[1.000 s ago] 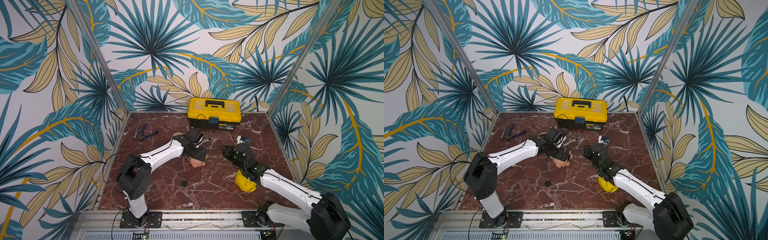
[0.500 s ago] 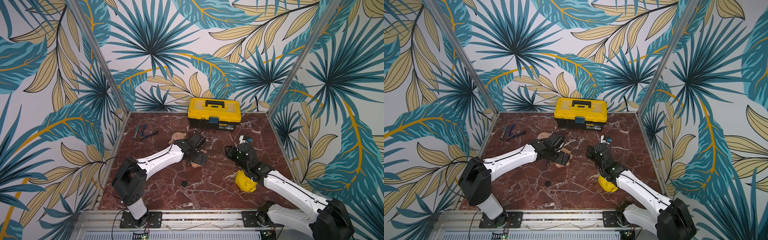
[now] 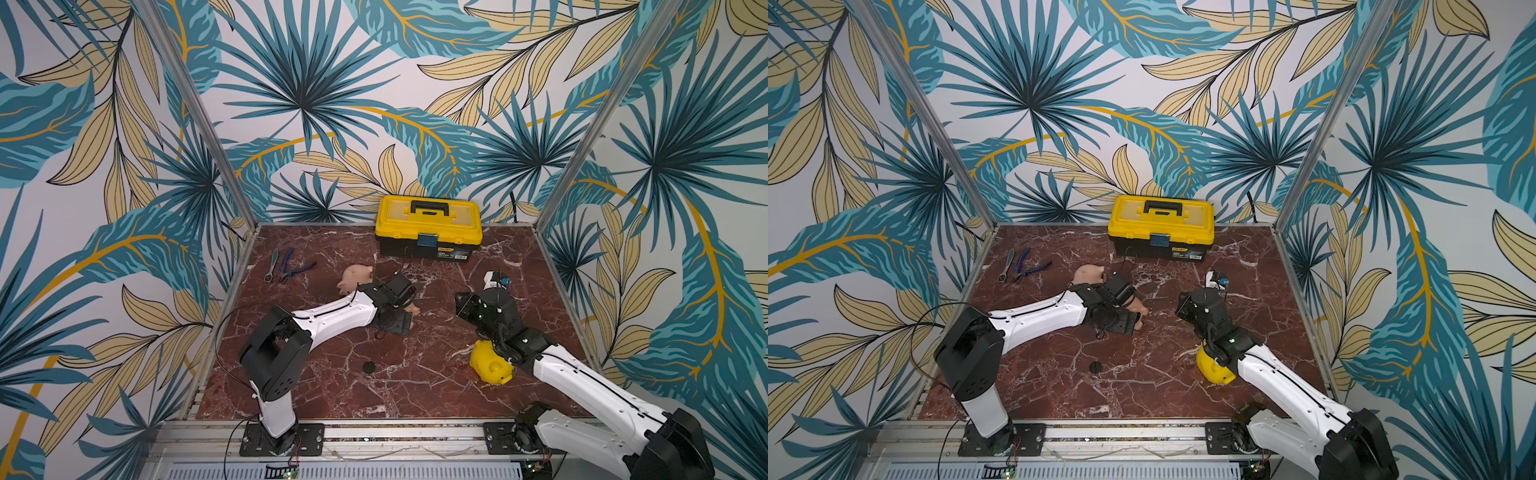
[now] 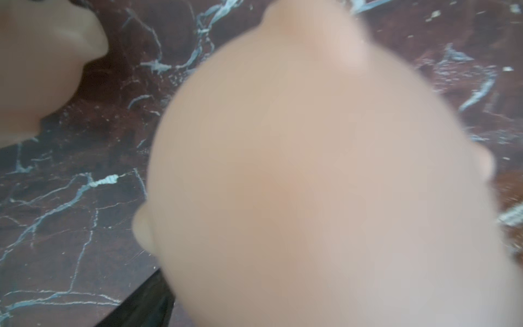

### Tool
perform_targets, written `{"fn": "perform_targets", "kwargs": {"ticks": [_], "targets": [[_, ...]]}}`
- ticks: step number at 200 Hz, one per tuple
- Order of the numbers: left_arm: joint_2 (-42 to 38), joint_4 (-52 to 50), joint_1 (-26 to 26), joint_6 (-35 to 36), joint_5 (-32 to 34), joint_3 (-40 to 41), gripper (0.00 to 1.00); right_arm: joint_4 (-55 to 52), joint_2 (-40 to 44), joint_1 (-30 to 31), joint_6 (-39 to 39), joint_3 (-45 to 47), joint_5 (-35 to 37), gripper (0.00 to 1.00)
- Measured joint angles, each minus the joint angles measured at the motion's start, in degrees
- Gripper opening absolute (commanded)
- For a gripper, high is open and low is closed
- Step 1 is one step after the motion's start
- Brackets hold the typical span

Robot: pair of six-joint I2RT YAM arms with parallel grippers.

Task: Close piggy banks
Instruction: Move the piggy bank to the center of the board.

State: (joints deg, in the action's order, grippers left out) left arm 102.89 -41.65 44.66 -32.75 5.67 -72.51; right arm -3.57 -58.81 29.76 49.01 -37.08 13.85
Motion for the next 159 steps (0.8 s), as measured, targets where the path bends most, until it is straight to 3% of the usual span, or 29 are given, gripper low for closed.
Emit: {"fn": "perform_targets", "kwargs": {"ticks": [67,159], "targets": [[4.33,1.4,-0.07,-2.64,4.44,-4.79,0.92,-1.25,0.39,-0.66,-0.22,0.0,0.09,0.27],[10.19,5.57,-3.08,-3.28,5.75,-9.27,0.89,-1.99,2.69,-1.62,-0.24,0.0,0.09,0.27]]}}
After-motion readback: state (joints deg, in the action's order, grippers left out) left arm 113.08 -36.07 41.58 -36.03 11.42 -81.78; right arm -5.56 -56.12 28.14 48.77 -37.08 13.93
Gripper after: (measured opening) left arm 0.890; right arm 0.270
